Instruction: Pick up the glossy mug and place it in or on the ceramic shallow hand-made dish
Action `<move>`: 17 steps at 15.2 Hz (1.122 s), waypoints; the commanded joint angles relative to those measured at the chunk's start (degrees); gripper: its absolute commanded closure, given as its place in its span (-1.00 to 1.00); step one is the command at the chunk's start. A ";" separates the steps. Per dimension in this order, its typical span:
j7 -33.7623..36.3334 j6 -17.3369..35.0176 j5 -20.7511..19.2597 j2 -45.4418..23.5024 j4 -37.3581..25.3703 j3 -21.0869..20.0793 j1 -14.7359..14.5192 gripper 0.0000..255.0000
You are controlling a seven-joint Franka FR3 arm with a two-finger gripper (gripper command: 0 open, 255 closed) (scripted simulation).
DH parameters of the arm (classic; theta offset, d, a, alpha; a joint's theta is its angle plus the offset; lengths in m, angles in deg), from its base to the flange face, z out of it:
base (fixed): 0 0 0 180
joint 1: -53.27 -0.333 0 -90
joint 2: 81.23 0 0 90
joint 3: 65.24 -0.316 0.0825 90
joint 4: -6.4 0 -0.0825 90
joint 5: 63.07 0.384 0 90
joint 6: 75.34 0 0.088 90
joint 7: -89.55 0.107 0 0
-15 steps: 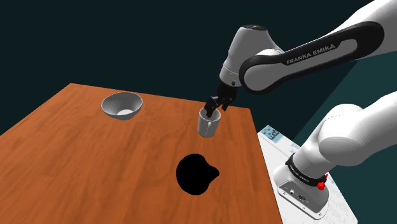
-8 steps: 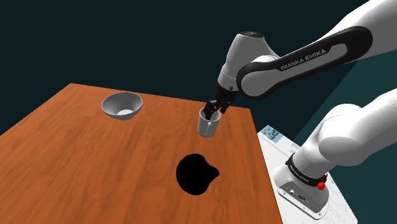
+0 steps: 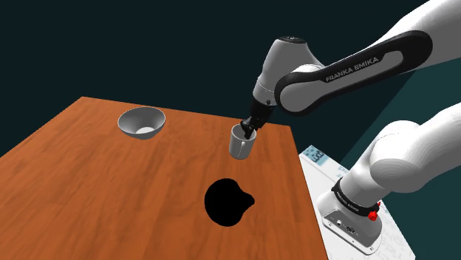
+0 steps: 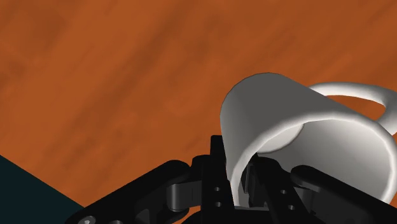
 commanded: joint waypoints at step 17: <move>0.09 -11.71 -0.65 6.64 -5.11 1.50 -0.01 1.00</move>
